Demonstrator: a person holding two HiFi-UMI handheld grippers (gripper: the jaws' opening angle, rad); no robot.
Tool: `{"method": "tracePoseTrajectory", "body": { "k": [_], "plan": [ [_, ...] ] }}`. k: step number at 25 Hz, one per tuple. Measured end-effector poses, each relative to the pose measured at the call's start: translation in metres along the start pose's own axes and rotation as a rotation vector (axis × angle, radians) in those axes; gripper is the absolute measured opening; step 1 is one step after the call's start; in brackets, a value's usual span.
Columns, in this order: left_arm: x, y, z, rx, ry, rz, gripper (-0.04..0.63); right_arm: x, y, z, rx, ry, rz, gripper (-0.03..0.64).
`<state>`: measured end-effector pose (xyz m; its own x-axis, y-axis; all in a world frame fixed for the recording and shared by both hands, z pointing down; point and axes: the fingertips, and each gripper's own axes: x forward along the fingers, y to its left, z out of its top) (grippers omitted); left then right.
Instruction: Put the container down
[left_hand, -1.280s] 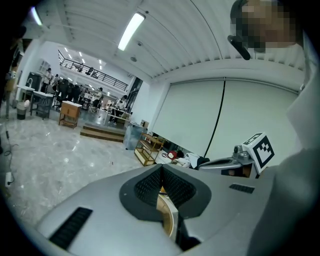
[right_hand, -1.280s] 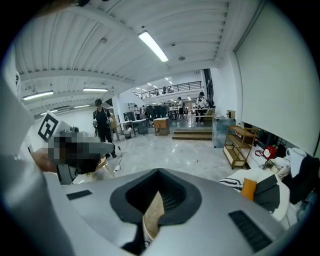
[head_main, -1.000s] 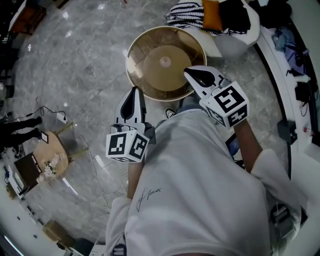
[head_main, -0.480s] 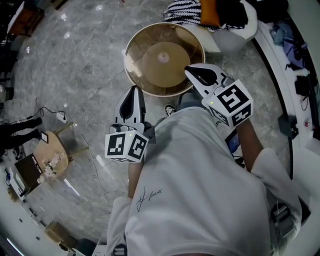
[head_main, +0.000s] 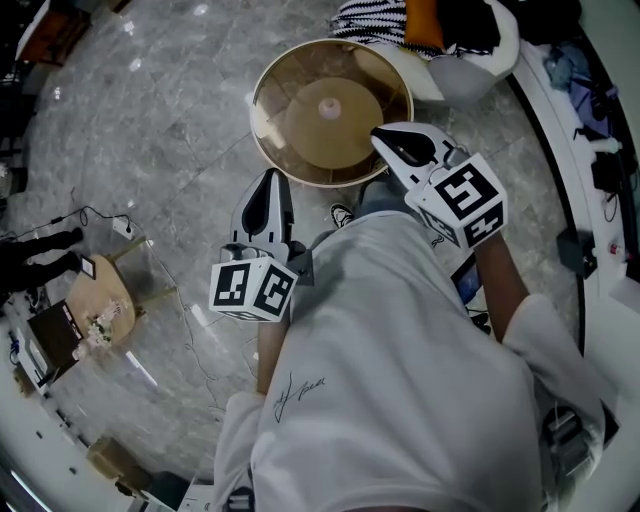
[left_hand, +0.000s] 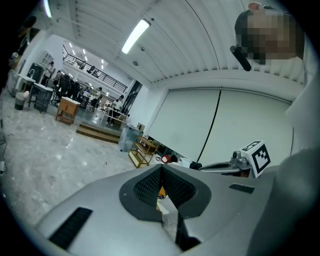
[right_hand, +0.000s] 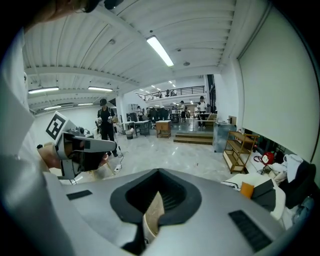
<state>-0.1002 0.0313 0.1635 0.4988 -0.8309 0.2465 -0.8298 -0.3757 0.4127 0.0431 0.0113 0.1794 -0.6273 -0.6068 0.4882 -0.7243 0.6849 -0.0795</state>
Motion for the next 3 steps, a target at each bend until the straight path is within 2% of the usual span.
{"method": "tracePoseTrajectory", "body": {
  "k": [3],
  "plan": [
    [0.0001,-0.0014,-0.0018,0.015,0.008,-0.006,0.015,0.0033,0.0024,0.0006,-0.018,0.01,0.006,0.014]
  ]
}}
